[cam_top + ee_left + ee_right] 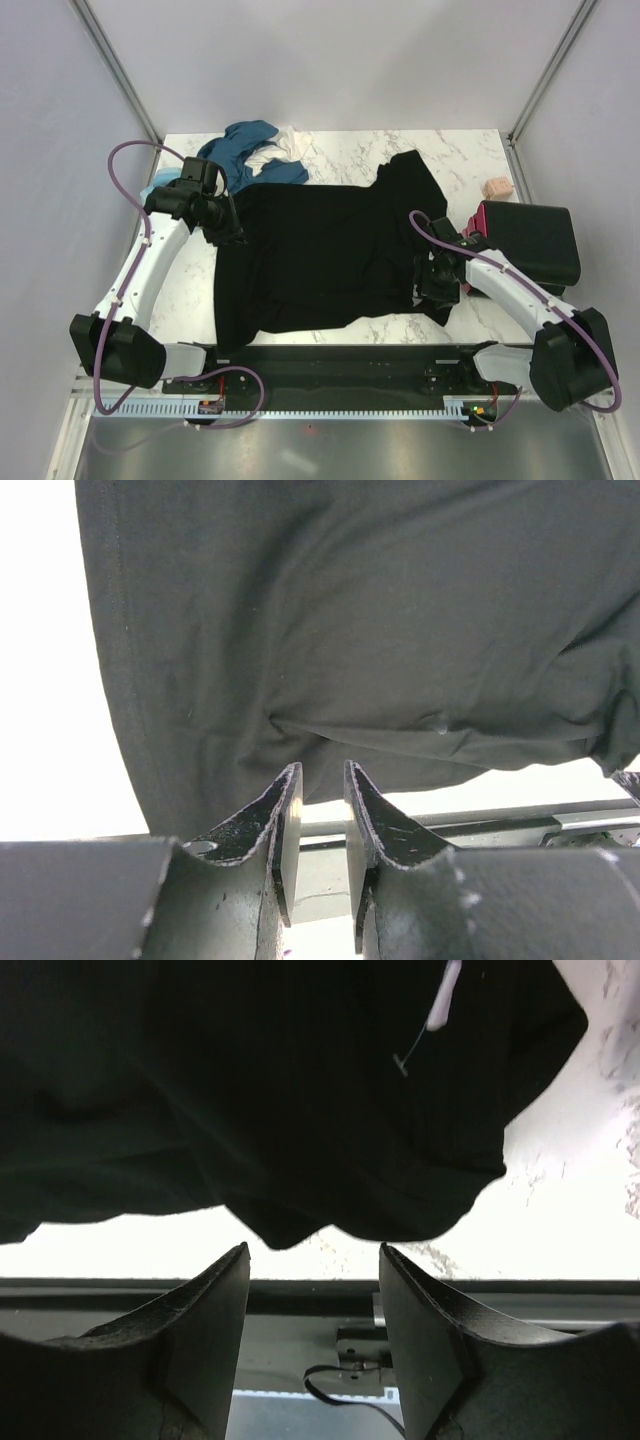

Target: Fold and stack the t-shirts

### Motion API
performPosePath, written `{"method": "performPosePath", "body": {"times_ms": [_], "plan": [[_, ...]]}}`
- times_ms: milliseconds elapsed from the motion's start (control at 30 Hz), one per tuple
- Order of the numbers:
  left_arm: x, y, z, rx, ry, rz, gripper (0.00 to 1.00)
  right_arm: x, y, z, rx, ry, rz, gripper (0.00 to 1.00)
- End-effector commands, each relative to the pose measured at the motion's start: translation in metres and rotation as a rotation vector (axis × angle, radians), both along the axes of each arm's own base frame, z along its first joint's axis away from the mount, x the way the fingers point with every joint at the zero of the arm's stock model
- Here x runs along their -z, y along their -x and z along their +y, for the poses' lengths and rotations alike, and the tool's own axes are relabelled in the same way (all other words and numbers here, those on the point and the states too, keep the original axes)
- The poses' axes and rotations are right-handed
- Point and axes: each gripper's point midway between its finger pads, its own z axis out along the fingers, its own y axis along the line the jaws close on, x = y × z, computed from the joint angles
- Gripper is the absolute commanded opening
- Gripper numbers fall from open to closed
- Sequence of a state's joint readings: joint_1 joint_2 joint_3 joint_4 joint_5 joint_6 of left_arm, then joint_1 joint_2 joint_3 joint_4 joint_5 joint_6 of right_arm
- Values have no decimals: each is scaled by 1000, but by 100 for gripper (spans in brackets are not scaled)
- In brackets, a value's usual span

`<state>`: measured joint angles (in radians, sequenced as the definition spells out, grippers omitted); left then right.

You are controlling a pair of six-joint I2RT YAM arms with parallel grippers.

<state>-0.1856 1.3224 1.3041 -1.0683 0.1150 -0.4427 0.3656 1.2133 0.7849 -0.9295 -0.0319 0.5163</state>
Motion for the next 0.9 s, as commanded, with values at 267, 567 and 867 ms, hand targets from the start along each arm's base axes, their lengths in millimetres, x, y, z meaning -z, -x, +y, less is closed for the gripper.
{"method": "performPosePath", "body": {"times_ms": [267,567,867], "plan": [[-5,-7,0,1,-11,-9,30,16,-25,-1,-10,70,7,55],[-1,-4,1,5,-17,-7,30,-31,-70,16,-31,27,-142,0],[0,-1,1,8,-11,-5,30,-81,-132,33,-61,31,-277,0]]}}
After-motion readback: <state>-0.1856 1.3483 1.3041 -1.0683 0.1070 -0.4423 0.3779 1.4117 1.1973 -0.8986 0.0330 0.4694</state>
